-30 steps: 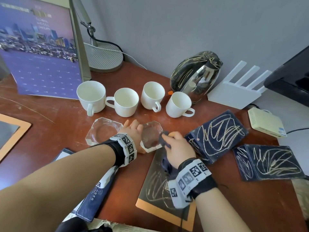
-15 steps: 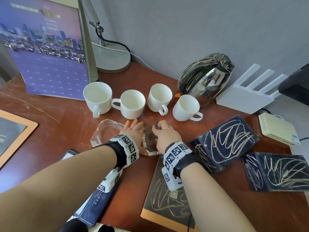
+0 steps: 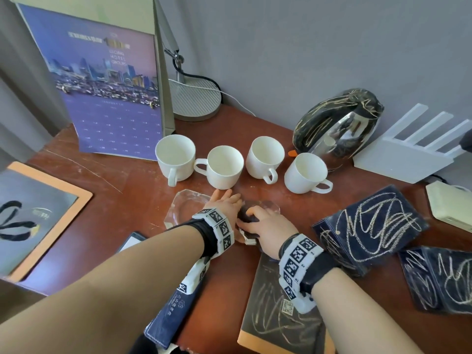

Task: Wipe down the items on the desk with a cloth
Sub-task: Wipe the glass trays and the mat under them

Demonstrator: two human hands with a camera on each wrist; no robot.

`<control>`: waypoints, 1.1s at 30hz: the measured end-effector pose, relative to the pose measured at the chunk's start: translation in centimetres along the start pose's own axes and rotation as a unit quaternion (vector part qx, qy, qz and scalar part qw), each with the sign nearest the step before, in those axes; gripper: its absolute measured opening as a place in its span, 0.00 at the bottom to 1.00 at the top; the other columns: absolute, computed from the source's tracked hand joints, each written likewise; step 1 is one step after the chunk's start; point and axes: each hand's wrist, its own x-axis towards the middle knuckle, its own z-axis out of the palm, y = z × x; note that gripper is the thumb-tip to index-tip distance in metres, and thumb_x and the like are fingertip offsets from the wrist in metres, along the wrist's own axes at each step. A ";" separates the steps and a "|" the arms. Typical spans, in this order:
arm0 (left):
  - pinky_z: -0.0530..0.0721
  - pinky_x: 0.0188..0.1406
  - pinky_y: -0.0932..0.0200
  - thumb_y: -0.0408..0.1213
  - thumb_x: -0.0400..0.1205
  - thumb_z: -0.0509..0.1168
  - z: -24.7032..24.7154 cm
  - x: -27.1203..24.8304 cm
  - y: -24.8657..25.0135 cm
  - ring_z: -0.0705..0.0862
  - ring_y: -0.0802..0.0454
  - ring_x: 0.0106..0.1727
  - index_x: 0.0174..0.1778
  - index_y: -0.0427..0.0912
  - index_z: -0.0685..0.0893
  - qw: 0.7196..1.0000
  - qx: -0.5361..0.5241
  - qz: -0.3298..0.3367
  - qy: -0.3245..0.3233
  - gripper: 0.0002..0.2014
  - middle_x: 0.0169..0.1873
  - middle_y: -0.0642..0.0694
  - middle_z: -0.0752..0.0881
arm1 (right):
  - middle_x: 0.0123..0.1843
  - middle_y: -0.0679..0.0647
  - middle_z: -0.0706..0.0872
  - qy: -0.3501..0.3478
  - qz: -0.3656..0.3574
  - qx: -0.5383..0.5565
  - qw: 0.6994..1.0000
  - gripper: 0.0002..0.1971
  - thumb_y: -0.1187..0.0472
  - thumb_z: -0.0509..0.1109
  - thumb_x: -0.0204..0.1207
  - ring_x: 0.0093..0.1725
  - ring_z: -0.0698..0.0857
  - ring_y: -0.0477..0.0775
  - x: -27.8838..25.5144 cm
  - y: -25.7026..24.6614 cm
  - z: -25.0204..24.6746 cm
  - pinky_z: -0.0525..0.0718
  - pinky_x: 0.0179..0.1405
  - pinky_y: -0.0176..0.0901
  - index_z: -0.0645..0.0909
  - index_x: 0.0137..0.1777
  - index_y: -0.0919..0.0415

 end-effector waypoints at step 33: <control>0.65 0.74 0.42 0.59 0.80 0.60 1.6 1.2 3.7 0.39 0.35 0.81 0.81 0.57 0.38 0.984 0.168 0.060 -0.021 0.42 0.80 0.42 0.30 | 0.73 0.47 0.70 0.243 0.158 0.237 0.927 0.22 0.68 0.59 0.82 0.71 0.71 0.49 -8.5 5.2 1.3 0.67 0.67 0.36 0.71 0.74 0.53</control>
